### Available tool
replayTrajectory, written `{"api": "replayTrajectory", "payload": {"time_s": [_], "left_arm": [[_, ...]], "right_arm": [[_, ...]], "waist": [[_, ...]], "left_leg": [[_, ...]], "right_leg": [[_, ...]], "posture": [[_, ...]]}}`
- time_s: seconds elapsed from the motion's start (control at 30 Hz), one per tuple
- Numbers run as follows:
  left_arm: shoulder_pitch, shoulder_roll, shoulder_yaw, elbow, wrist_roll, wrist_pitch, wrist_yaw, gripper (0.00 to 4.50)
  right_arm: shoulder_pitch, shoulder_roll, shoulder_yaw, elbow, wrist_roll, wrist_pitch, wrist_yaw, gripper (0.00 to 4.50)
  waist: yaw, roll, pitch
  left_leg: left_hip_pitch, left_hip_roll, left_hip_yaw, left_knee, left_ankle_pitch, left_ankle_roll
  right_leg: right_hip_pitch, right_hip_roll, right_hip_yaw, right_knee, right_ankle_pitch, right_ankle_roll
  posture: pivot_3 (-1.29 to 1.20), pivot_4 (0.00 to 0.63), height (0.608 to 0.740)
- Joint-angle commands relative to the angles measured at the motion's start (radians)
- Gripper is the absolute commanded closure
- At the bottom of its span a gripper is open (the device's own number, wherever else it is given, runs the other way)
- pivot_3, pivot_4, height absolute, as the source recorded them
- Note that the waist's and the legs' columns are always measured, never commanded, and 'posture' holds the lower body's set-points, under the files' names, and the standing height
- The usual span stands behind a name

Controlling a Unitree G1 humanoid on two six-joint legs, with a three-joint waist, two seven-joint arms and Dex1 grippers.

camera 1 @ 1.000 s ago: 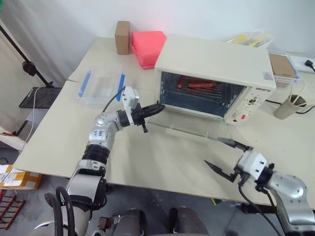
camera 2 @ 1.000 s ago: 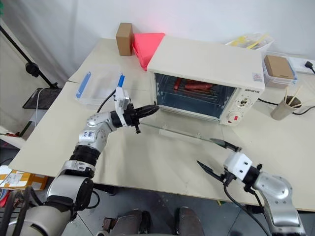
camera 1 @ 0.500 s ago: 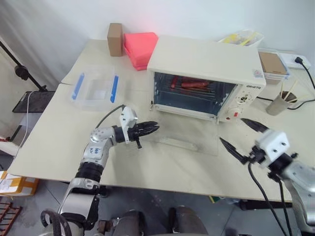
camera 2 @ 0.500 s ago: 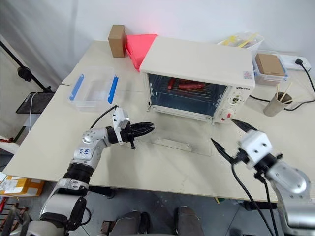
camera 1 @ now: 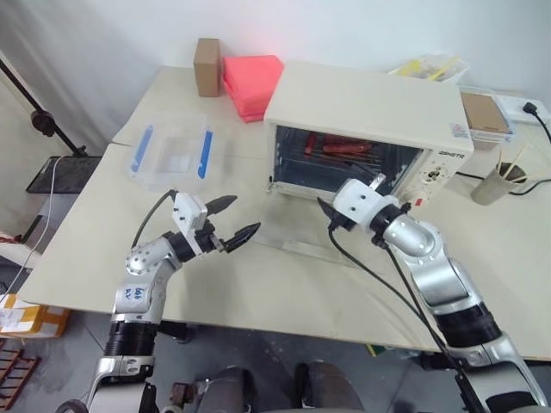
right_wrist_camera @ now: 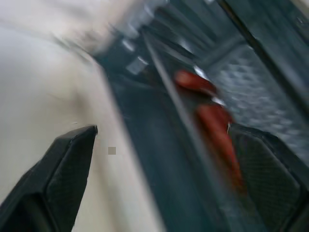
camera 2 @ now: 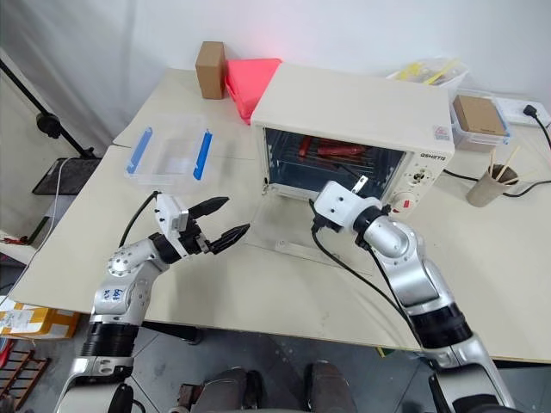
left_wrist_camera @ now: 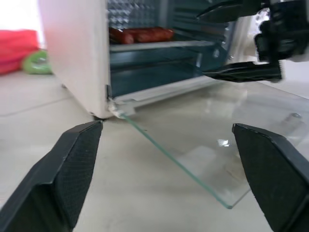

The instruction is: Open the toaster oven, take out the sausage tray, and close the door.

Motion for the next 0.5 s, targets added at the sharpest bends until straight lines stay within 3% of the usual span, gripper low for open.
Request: {"api": "replayTrajectory", "payload": {"time_s": [0.03, 0.13, 0.23, 0.5], "left_arm": [[0.029, -0.018, 0.039, -0.110, -0.056, 0.001, 0.062, 0.01], [0.030, -0.006, 0.016, -0.119, -0.047, 0.007, 0.057, 0.01], [0.009, 0.005, -0.006, -0.087, -0.032, 0.003, 0.045, 0.00], [-0.238, -0.013, -0.053, 0.196, -0.010, -0.067, -0.030, 0.00]], "right_arm": [[-0.110, 0.026, 0.031, 0.177, -0.114, -0.054, -0.121, 0.00], [-0.150, 0.043, 0.034, 0.280, -0.133, -0.071, -0.146, 0.00], [-0.175, 0.053, 0.041, 0.335, -0.160, -0.106, -0.185, 0.85], [-0.180, 0.074, 0.038, 0.341, -0.185, -0.112, -0.203, 3.54]], "waist": [[-0.004, 0.000, 0.000], [0.000, 0.000, 0.000], [0.001, 0.000, 0.000], [0.001, 0.000, 0.000]], "left_leg": [[0.000, 0.000, 0.002, 0.000, 0.000, 0.000], [0.000, 0.001, 0.002, 0.000, 0.001, -0.001], [-0.002, 0.001, 0.002, 0.000, 0.001, -0.001], [-0.004, 0.001, 0.003, 0.000, 0.002, -0.001]], "right_leg": [[-0.001, 0.000, 0.000, 0.000, 0.000, 0.000], [-0.003, 0.000, -0.001, 0.003, 0.000, 0.000], [-0.003, 0.000, -0.001, 0.002, 0.000, 0.000], [-0.005, 0.000, 0.000, 0.002, 0.000, 0.000]], "posture": [[0.00, 0.150, 0.740], [0.00, 0.150, 0.740], [0.00, 0.150, 0.740], [0.00, 0.150, 0.740]]}}
